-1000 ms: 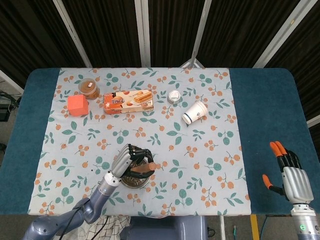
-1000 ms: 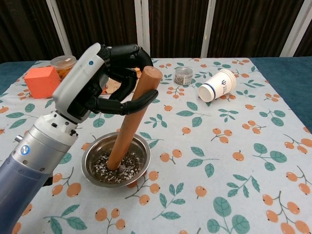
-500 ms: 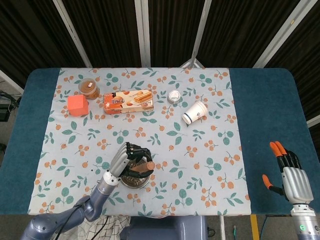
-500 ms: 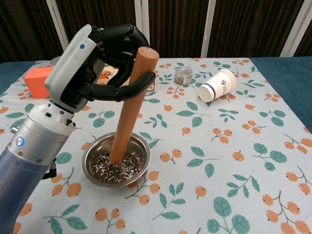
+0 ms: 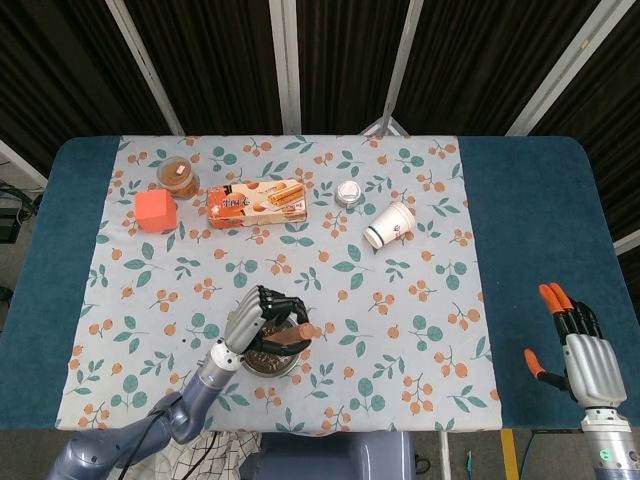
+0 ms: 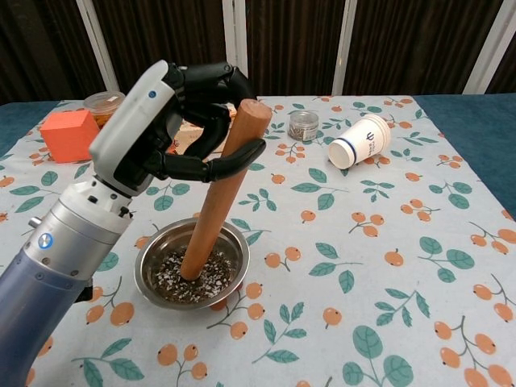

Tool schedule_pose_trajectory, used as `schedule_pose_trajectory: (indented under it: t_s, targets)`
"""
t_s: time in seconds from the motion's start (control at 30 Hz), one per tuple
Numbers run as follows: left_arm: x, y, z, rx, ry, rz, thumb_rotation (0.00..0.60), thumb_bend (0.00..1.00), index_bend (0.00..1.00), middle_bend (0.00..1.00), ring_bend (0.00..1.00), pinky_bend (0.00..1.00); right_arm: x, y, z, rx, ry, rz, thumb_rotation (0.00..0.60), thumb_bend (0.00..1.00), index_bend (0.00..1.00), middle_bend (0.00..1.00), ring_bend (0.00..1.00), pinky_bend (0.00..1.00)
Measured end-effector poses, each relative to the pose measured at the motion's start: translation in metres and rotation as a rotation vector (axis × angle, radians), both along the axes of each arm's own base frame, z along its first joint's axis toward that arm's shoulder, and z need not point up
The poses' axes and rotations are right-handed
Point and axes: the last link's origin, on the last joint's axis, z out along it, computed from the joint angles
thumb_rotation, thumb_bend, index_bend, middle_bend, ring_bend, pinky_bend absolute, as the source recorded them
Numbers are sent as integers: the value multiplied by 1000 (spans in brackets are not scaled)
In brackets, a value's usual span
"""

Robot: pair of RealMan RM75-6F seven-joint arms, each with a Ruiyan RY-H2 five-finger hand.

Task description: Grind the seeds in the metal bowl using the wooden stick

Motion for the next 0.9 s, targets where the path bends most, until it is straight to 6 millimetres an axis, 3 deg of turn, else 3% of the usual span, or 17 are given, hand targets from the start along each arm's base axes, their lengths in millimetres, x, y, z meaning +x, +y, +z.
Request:
schedule_pose_trajectory:
  t_s: [0.53,0.9]
  targets:
    - [-17,-9,-6,-16,14,21,600,607,633,721,833,920,1,0,1,-8,-10,7,600,367,0,0,0,0]
    - [1,-10,7,27,-56,-23,600,607,631,717,833,920,2,1,2,-24,-23,26,600,367,0,0,0,0]
